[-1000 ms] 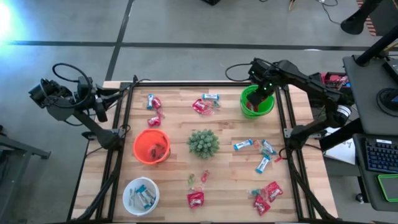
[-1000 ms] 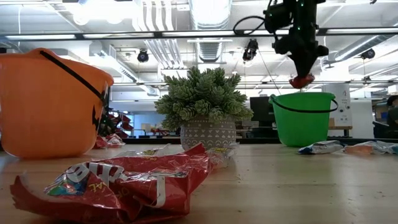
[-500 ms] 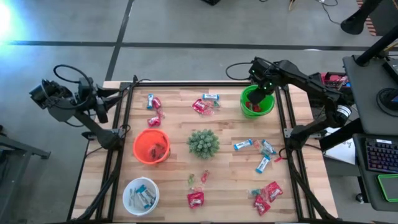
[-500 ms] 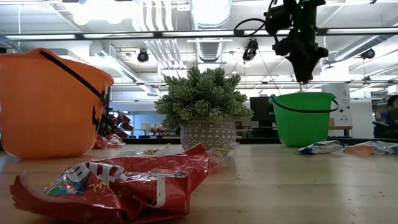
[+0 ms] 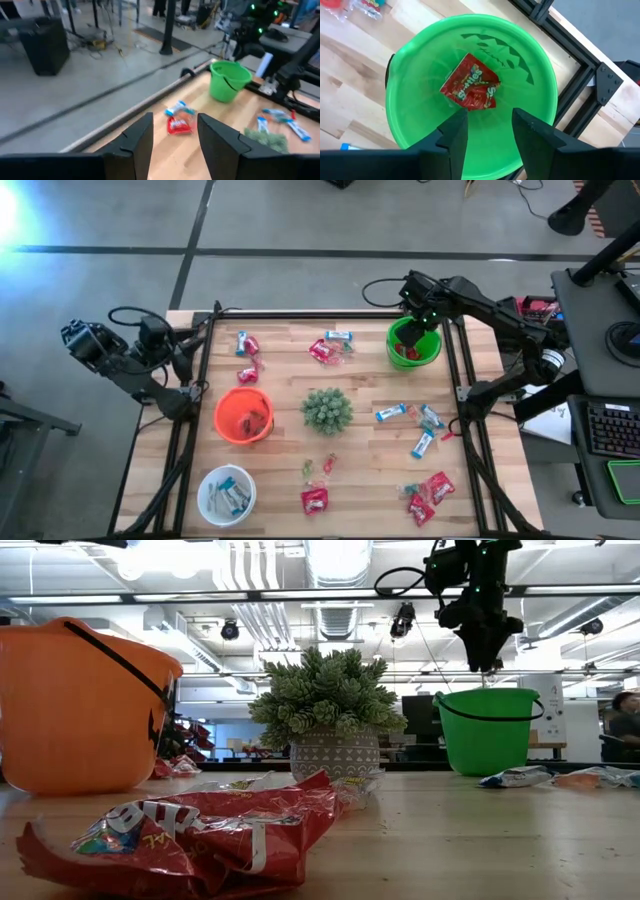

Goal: Sort candy
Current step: Put the blue gummy into the orange bucket

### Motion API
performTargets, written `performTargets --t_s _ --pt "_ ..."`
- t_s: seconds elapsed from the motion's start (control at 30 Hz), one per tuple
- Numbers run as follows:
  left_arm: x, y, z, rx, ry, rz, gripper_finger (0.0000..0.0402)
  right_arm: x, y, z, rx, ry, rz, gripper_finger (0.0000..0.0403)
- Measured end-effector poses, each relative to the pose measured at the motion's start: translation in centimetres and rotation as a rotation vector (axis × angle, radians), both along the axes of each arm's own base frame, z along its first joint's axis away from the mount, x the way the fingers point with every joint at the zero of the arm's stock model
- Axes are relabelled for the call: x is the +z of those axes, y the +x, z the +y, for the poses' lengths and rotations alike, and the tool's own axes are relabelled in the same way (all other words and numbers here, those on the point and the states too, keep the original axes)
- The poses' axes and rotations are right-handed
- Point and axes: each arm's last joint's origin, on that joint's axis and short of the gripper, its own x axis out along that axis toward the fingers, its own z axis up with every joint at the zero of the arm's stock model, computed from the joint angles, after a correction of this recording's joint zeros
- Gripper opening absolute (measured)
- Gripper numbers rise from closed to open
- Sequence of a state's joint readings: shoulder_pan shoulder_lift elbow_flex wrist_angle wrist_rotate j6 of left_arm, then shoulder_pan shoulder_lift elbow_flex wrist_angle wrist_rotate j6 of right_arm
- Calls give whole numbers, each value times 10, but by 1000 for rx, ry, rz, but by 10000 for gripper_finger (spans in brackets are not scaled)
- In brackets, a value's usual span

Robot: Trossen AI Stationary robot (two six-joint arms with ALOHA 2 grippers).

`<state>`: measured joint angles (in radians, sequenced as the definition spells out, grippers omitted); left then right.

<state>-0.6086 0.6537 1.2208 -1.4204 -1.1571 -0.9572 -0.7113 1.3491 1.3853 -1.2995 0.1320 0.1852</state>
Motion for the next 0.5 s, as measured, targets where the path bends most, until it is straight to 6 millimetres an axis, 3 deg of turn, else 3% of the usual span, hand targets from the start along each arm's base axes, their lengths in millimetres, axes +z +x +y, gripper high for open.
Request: performTargets --t_s 0.17,0.37,0.5 --pt "2 10 -8 -44 -59 -9 128 0 0 0 3 0 1 146" --pt "11 30 -24 -212 -48 14 127 0 0 0 5 1 1 146" --pt "16 31 -25 -270 -35 -3 127 0 0 0 5 5 -3 141"
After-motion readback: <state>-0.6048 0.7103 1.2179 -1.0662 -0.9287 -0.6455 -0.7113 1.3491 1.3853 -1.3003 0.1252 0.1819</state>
